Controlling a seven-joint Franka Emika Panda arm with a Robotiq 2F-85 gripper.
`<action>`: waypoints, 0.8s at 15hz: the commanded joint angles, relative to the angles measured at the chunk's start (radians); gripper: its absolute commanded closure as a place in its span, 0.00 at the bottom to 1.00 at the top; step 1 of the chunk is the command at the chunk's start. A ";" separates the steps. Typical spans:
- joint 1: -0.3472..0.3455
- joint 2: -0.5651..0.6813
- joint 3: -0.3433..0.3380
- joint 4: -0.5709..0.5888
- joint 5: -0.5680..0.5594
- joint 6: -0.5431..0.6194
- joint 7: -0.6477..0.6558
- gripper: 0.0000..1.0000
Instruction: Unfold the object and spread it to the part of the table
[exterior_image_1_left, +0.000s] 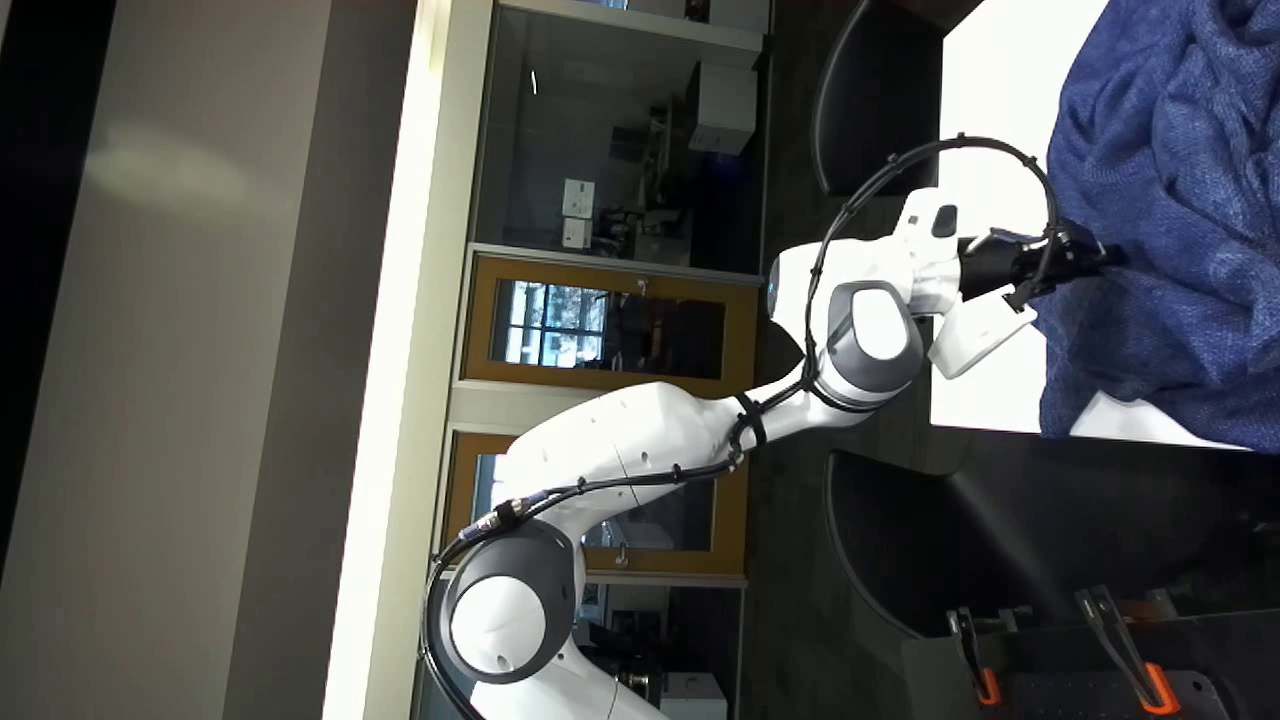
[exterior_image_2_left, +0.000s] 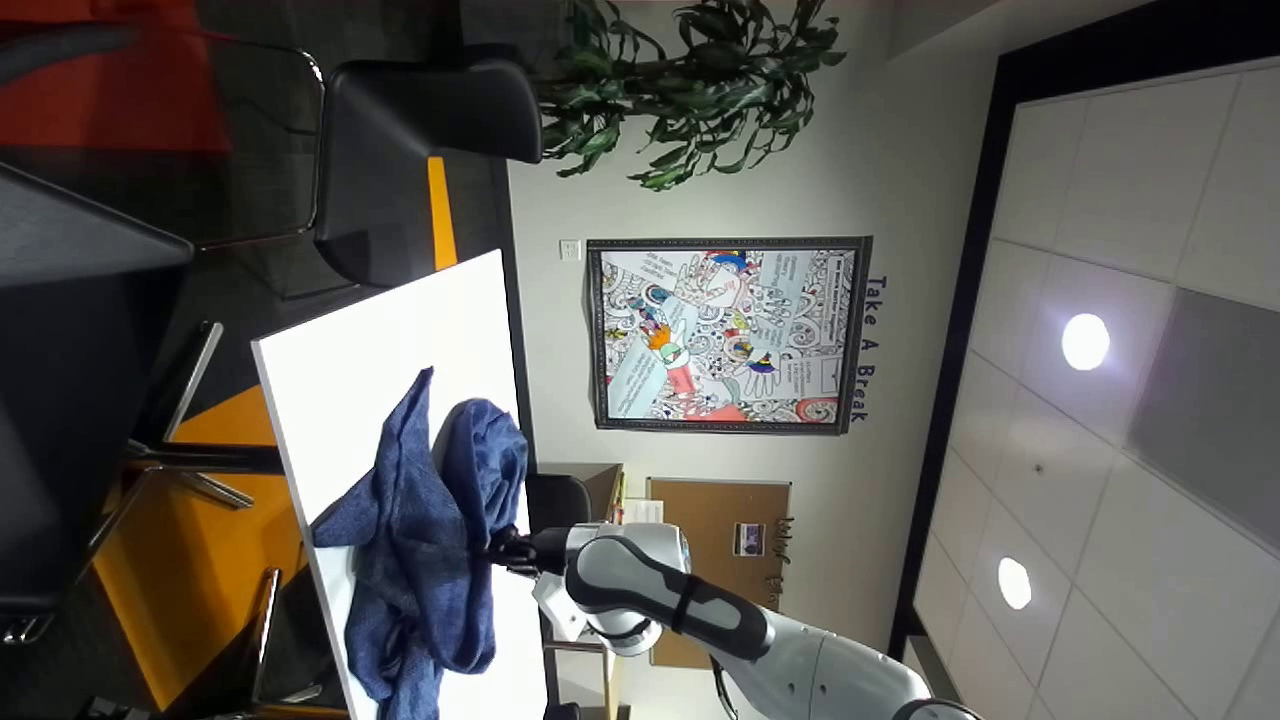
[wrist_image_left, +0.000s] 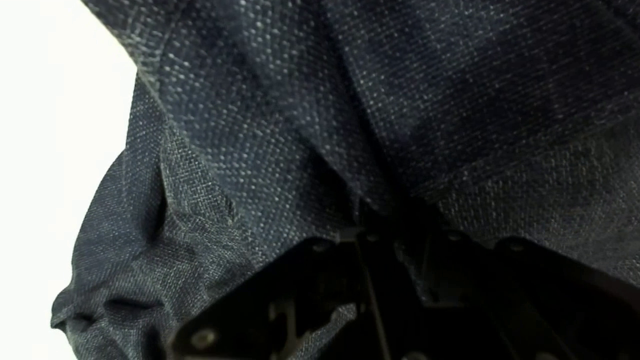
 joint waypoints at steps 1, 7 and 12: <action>0.017 -0.008 -0.015 0.002 0.020 0.013 0.008 1.00; 0.050 -0.054 0.007 0.077 0.099 -0.075 0.062 1.00; 0.054 -0.046 0.088 0.276 0.213 -0.204 0.081 1.00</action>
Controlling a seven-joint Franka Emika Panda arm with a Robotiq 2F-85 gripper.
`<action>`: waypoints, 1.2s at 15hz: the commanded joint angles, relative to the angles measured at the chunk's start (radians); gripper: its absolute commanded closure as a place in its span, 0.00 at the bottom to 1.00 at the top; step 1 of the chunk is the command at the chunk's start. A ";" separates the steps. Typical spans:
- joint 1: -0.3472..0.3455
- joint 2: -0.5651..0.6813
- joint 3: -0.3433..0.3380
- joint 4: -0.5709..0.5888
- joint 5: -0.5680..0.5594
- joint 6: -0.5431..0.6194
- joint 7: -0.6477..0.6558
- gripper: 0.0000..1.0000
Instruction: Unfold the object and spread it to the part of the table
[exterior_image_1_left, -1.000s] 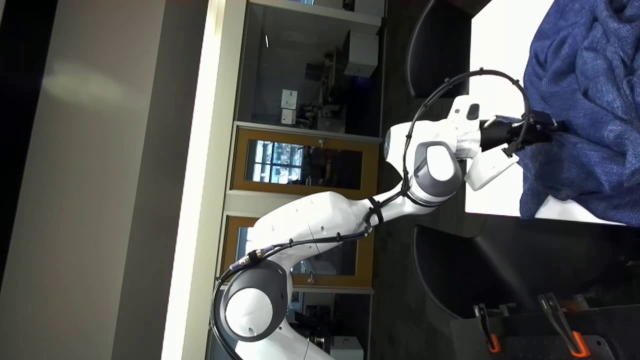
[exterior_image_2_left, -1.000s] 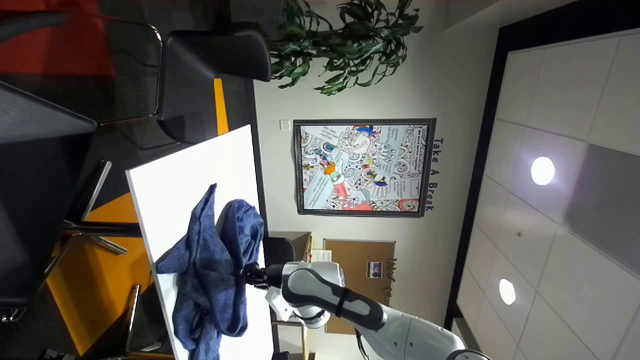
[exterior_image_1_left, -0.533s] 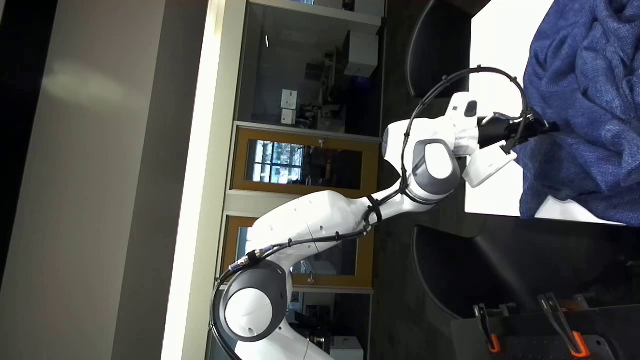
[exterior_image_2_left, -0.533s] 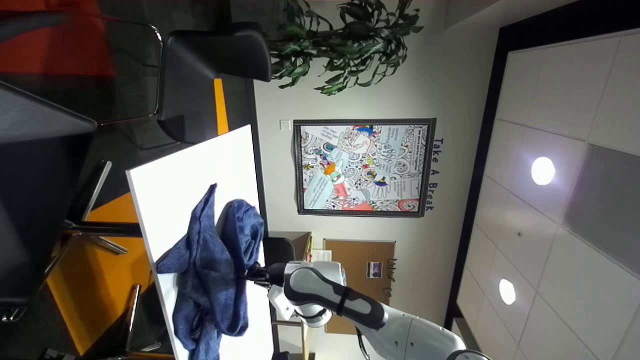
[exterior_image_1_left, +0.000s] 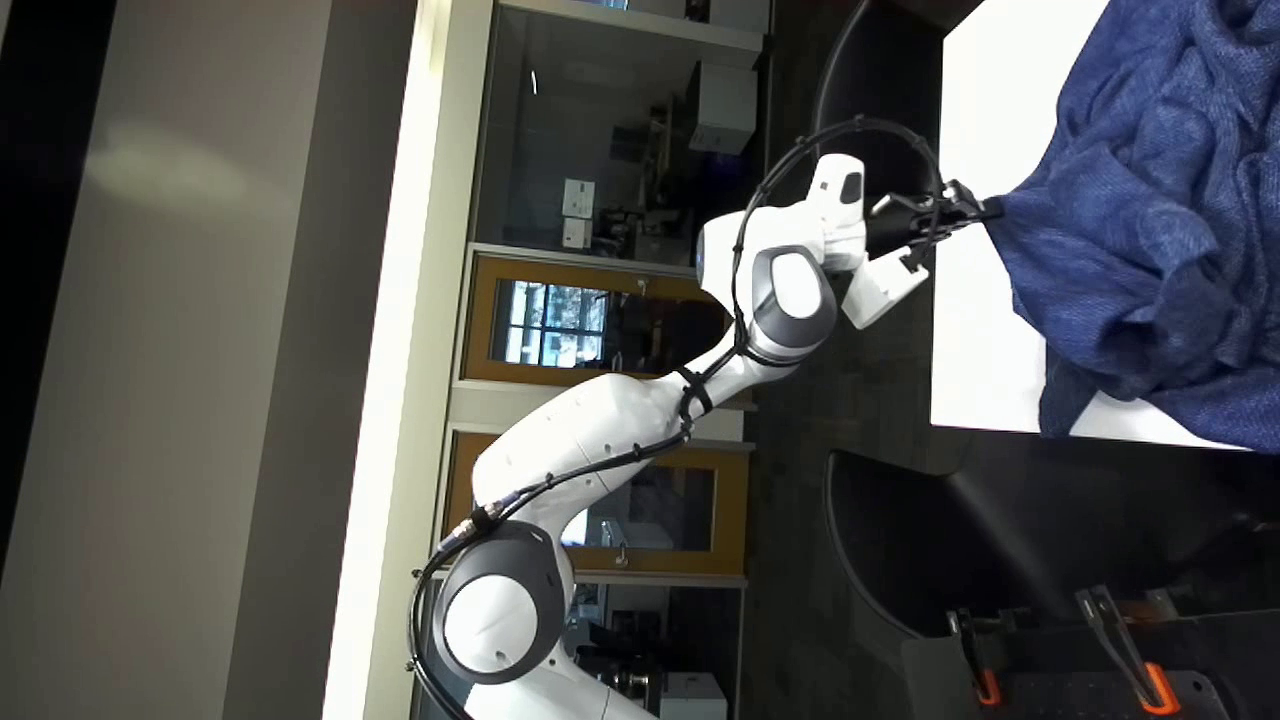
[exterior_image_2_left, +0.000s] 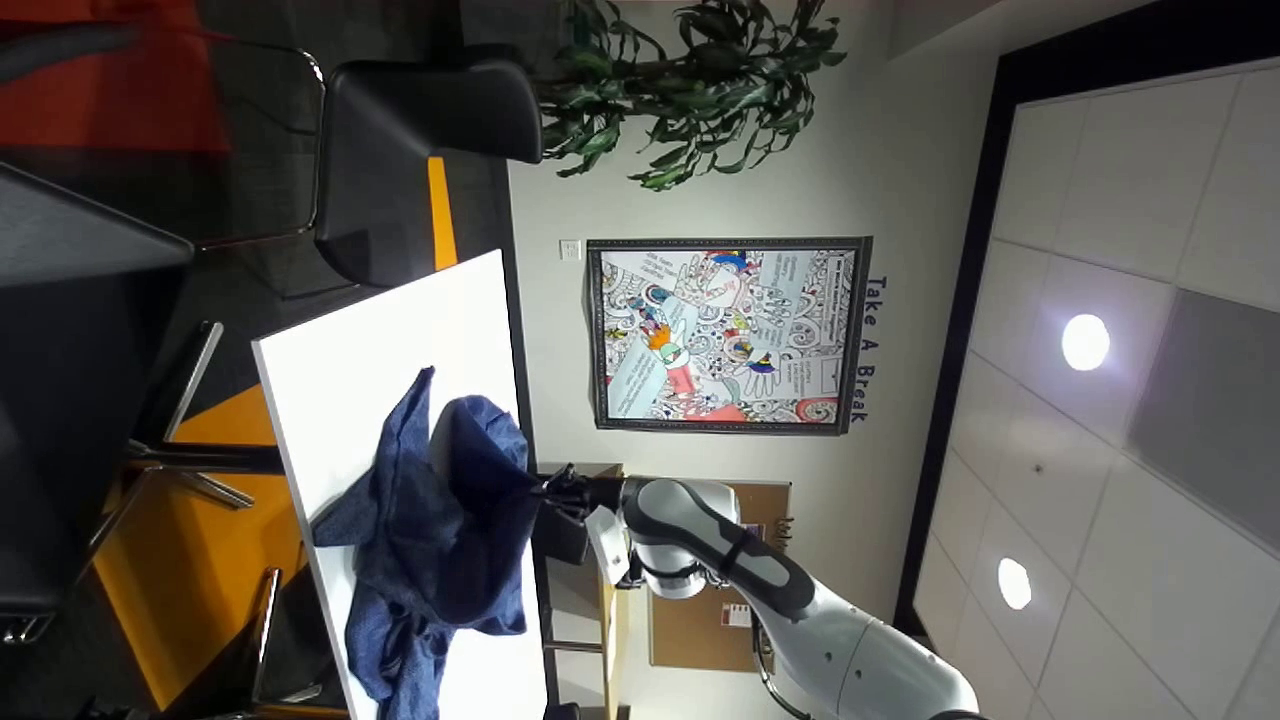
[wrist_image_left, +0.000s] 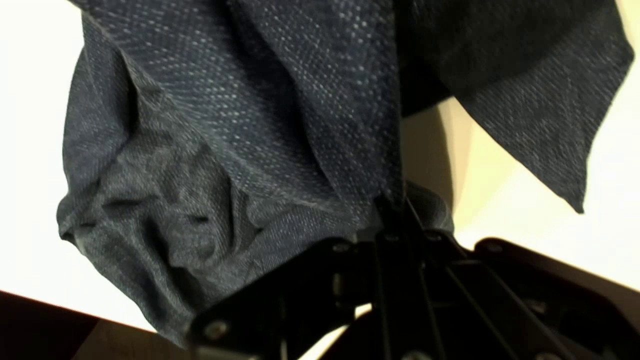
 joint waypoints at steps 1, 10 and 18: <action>0.001 0.011 0.056 0.152 0.077 -0.124 0.021 1.00; 0.017 0.173 0.166 0.518 0.167 -0.293 0.002 1.00; 0.052 0.371 0.181 0.804 0.153 -0.444 0.012 0.72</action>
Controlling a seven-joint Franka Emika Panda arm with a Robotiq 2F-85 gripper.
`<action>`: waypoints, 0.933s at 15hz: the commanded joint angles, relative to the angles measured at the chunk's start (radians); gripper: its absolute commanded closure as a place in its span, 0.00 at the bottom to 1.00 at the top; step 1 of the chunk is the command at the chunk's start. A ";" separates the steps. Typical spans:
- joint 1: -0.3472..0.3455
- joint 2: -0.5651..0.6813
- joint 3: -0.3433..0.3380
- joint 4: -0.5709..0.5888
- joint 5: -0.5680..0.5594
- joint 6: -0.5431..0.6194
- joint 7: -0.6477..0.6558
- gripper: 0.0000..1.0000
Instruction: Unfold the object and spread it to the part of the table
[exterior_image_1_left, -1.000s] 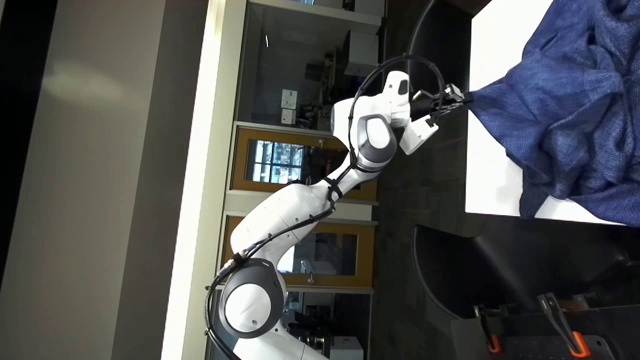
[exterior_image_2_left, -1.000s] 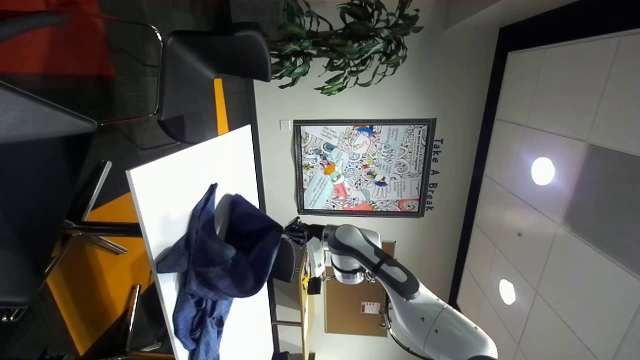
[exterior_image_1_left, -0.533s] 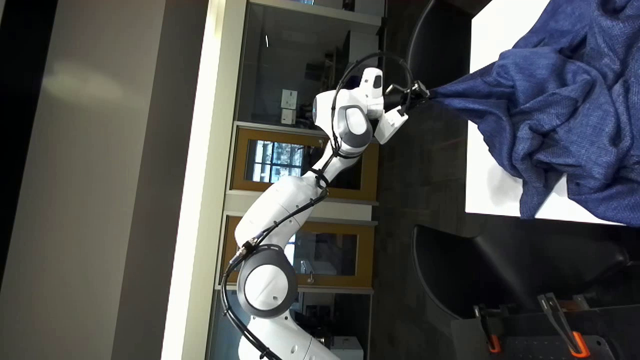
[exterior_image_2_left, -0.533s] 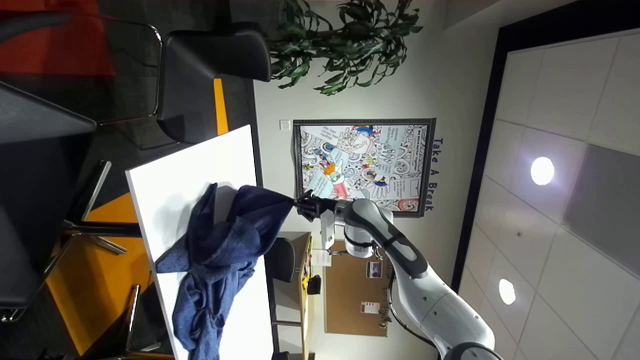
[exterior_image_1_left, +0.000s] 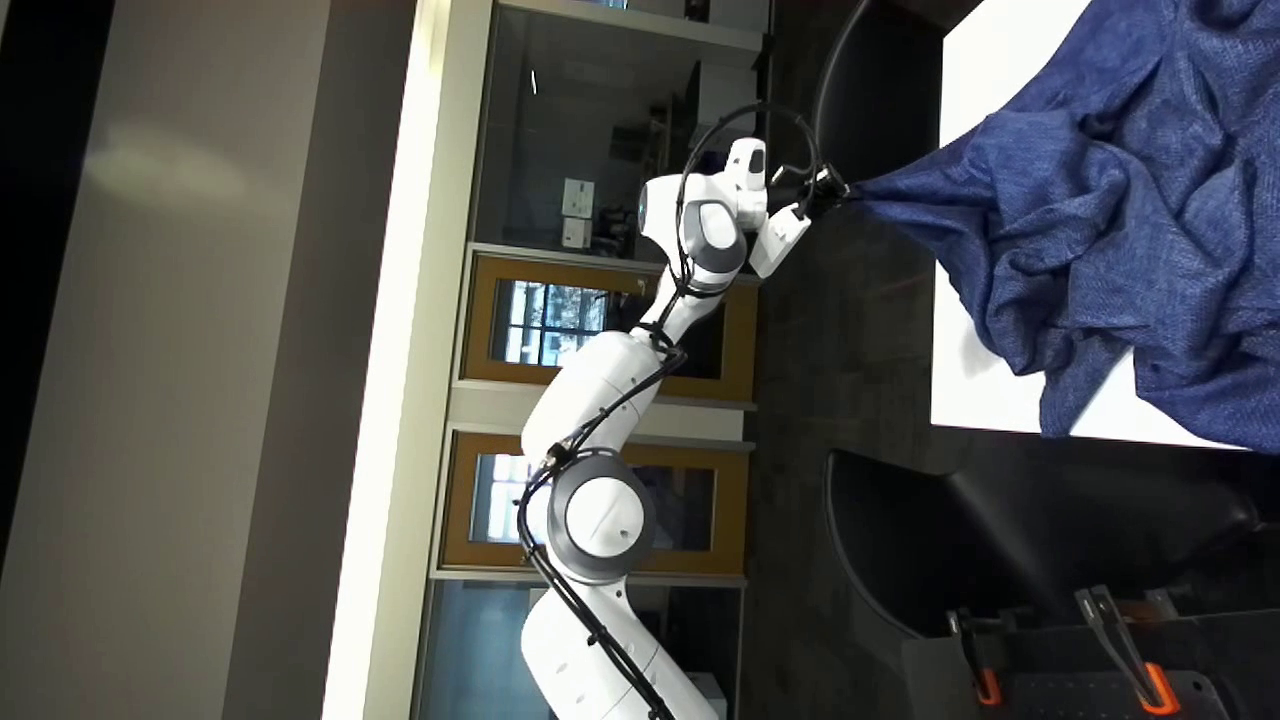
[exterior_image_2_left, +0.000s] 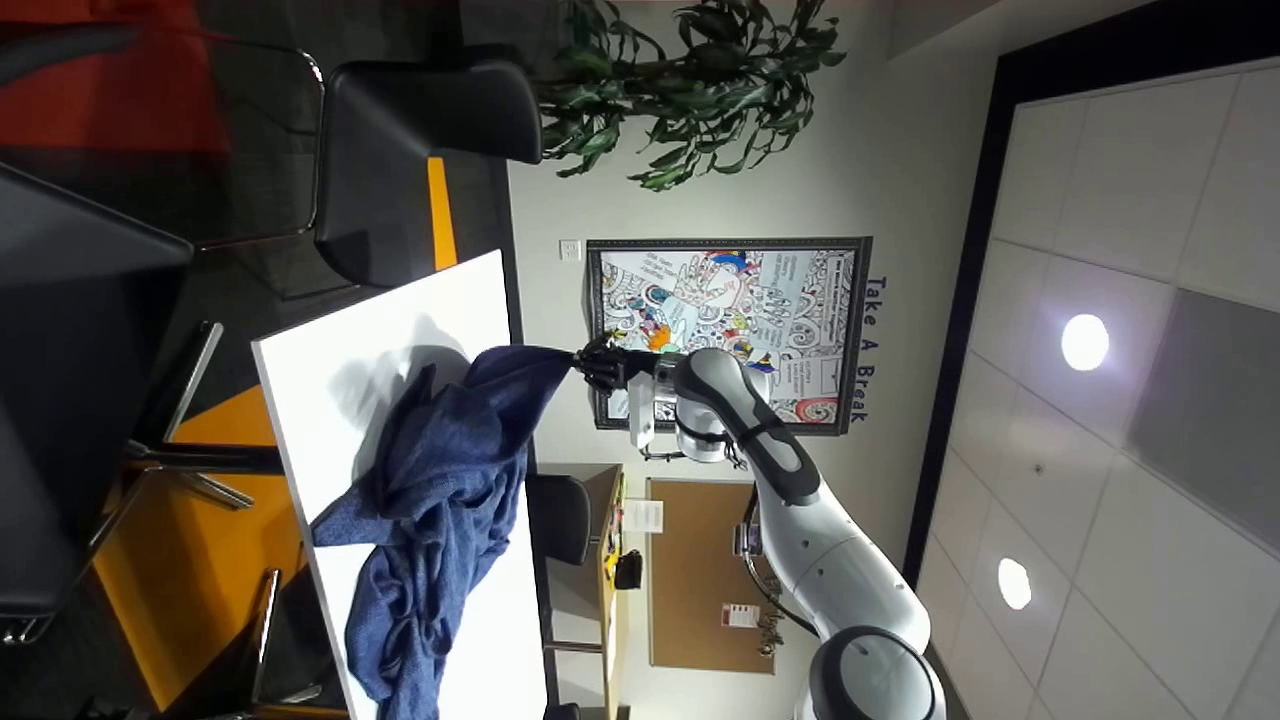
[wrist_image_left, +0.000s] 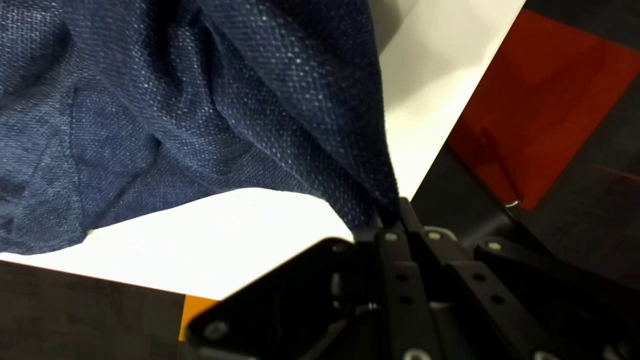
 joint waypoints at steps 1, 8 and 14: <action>0.007 0.077 -0.006 0.137 0.004 -0.091 0.006 0.66; -0.001 -0.089 -0.056 -0.106 -0.033 -0.040 -0.005 0.13; -0.059 -0.278 -0.065 -0.397 -0.028 -0.056 -0.103 0.00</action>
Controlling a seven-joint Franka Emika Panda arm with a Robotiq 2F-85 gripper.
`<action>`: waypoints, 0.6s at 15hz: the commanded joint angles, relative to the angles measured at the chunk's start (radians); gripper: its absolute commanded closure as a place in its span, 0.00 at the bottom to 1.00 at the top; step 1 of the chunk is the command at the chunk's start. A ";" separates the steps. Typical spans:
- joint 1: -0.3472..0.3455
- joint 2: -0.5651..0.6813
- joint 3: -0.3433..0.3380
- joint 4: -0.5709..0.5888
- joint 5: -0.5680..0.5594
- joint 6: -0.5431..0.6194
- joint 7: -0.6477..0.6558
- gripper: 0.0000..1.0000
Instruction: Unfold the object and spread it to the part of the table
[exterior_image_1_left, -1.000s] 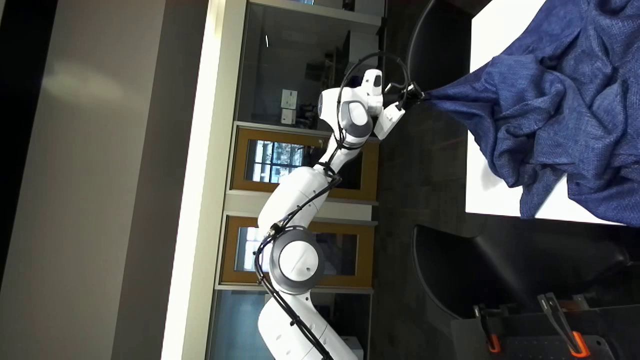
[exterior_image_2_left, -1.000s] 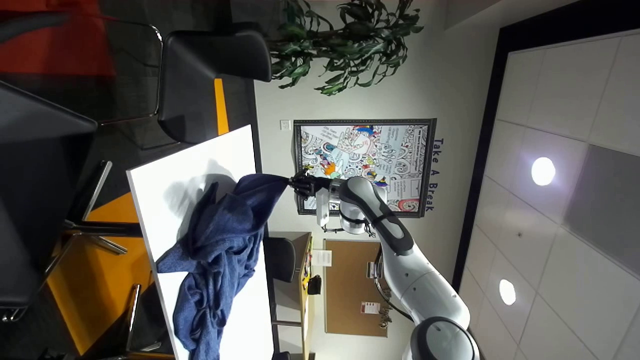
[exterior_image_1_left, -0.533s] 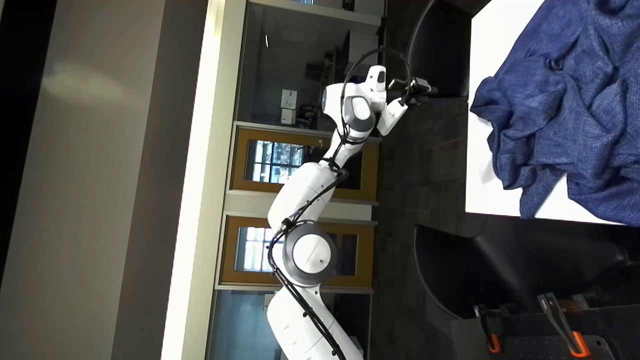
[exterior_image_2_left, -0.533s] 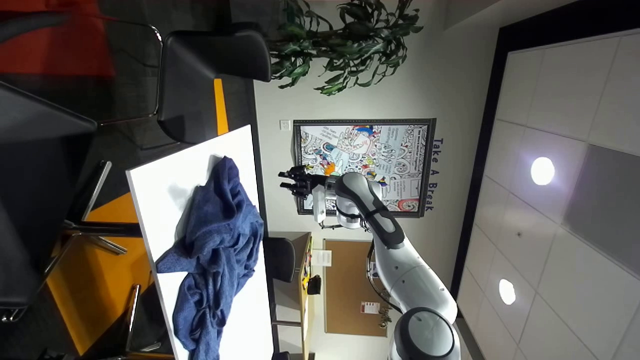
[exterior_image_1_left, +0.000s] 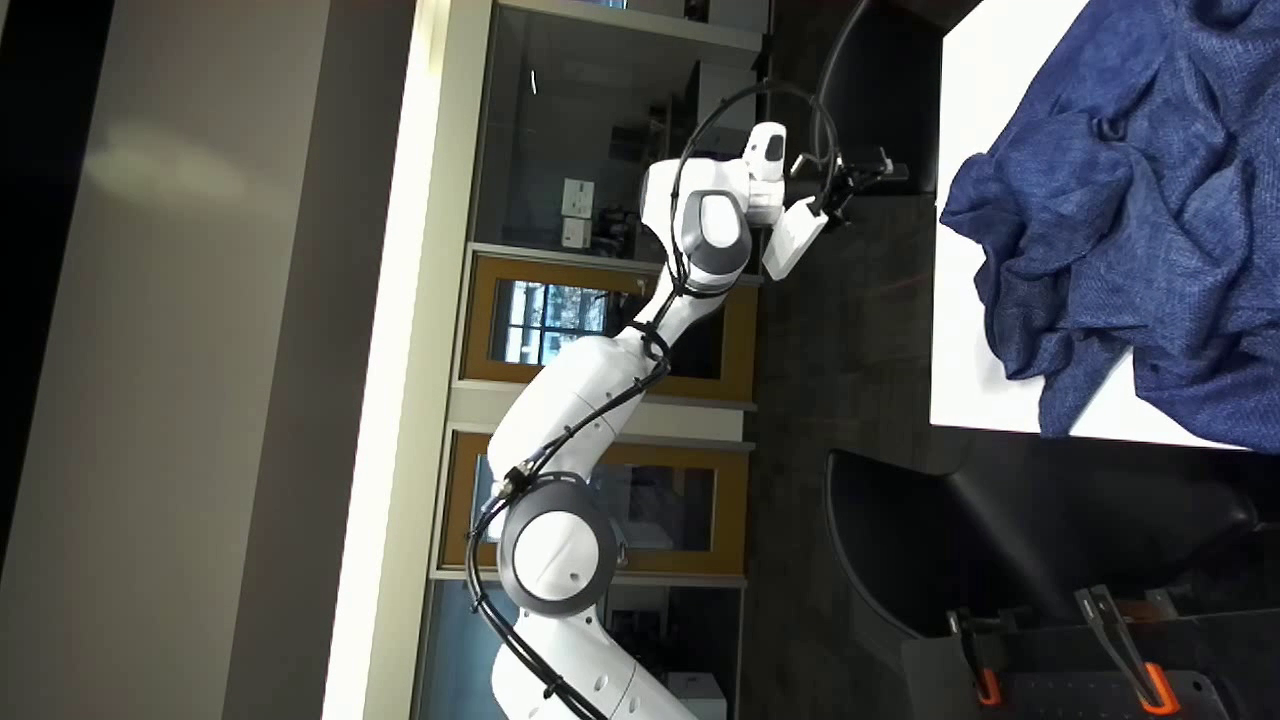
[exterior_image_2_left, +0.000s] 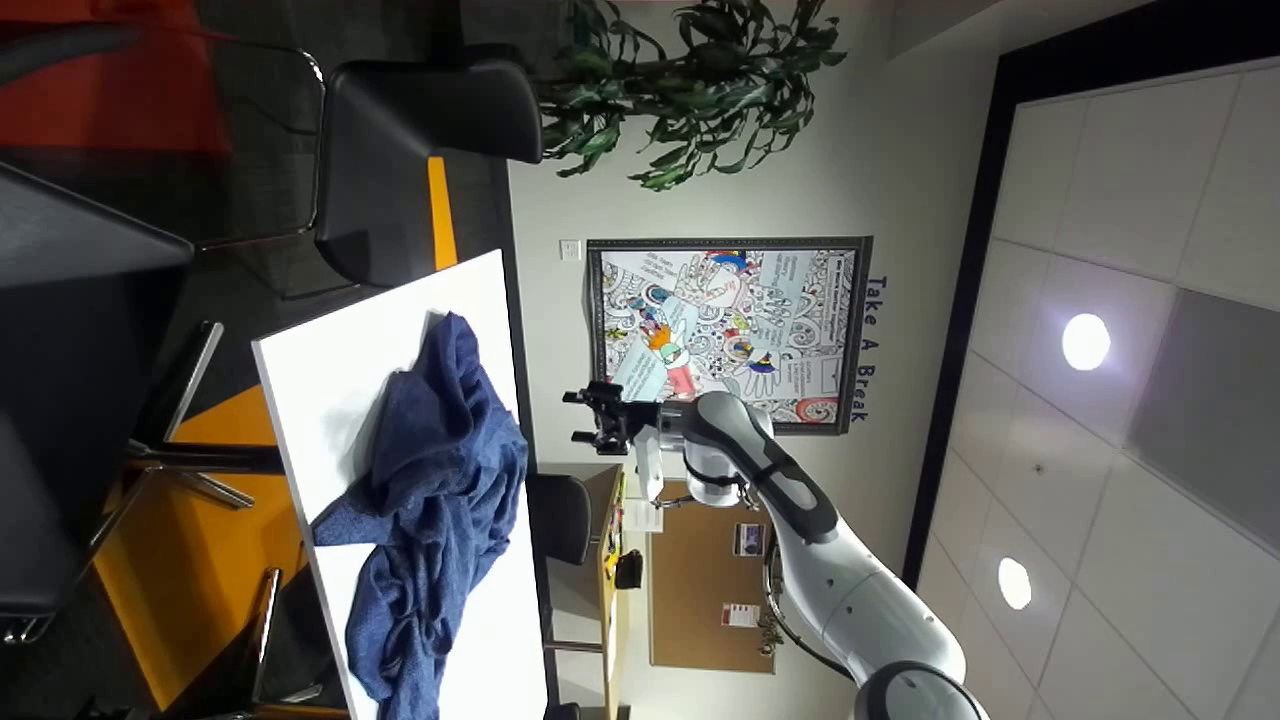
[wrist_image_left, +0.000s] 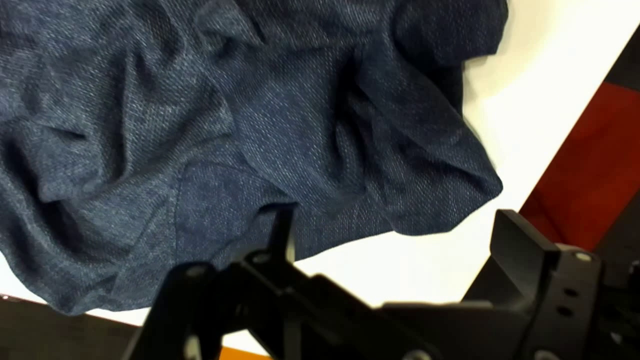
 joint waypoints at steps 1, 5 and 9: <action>-0.025 -0.167 -0.009 -0.246 -0.012 0.008 -0.053 0.00; -0.060 -0.264 -0.037 -0.457 -0.015 0.081 -0.105 0.00; -0.094 -0.316 -0.084 -0.685 -0.041 0.226 -0.145 0.00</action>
